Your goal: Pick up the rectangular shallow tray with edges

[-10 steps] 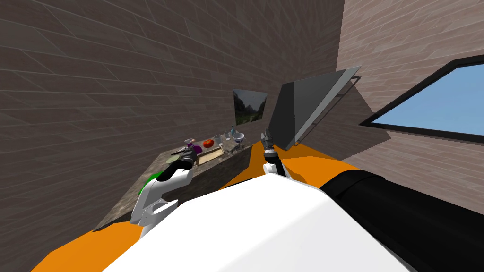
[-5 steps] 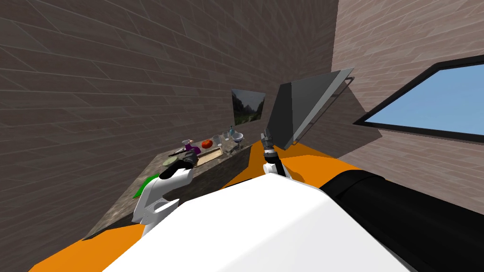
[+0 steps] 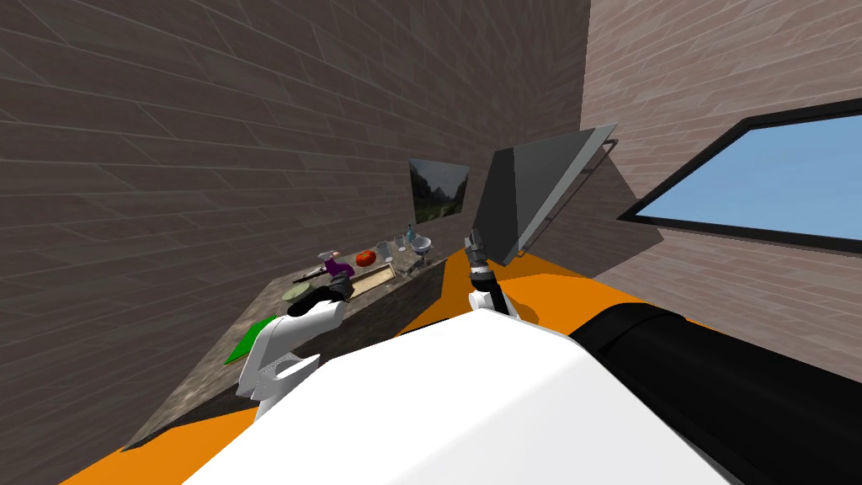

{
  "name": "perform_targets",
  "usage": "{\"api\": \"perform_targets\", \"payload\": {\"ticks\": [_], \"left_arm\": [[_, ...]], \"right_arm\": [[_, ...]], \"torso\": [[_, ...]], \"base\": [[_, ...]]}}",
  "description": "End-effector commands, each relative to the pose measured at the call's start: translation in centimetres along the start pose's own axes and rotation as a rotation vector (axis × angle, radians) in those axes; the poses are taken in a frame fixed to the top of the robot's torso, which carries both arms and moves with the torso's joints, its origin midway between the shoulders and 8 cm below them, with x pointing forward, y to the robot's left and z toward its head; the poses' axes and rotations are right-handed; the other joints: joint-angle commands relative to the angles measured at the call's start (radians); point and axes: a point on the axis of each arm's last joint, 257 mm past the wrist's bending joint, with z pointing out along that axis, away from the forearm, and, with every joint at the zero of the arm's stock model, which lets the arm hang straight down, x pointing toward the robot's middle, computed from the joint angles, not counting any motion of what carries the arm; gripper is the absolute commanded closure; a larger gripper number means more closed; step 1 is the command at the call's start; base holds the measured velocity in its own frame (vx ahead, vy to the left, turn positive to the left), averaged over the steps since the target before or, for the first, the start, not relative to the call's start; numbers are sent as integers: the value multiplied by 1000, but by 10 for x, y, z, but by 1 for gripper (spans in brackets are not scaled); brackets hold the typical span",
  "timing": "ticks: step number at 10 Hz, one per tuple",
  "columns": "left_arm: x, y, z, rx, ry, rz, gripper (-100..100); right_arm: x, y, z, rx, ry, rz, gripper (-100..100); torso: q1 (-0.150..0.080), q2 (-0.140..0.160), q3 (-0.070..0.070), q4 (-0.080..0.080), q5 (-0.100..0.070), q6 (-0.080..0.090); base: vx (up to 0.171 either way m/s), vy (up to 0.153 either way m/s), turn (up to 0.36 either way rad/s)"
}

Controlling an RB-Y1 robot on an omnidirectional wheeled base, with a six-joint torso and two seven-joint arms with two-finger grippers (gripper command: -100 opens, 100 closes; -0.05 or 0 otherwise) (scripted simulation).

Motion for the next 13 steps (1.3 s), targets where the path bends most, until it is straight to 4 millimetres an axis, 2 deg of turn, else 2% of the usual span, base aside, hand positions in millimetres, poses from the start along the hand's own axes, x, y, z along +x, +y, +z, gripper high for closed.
{"api": "perform_targets", "payload": {"ticks": [1,8,13], "left_arm": [[-2,14,2,-54,-12,-7,-100],[-4,72,-7,-263,-51,-47,-100],[15,108,-18,-388,-40,-116,-100]], "right_arm": [[0,0,0,0,0,0,0],[0,0,0,0,0,0,0],[0,0,0,0,0,0,0]], "torso": [[0,0,0,0,0,0],[0,-1,0,0,0,0],[0,-2,-1,0,0,0]], "base": [[8,3,-72],[18,8,-67],[29,12,-59]]}}
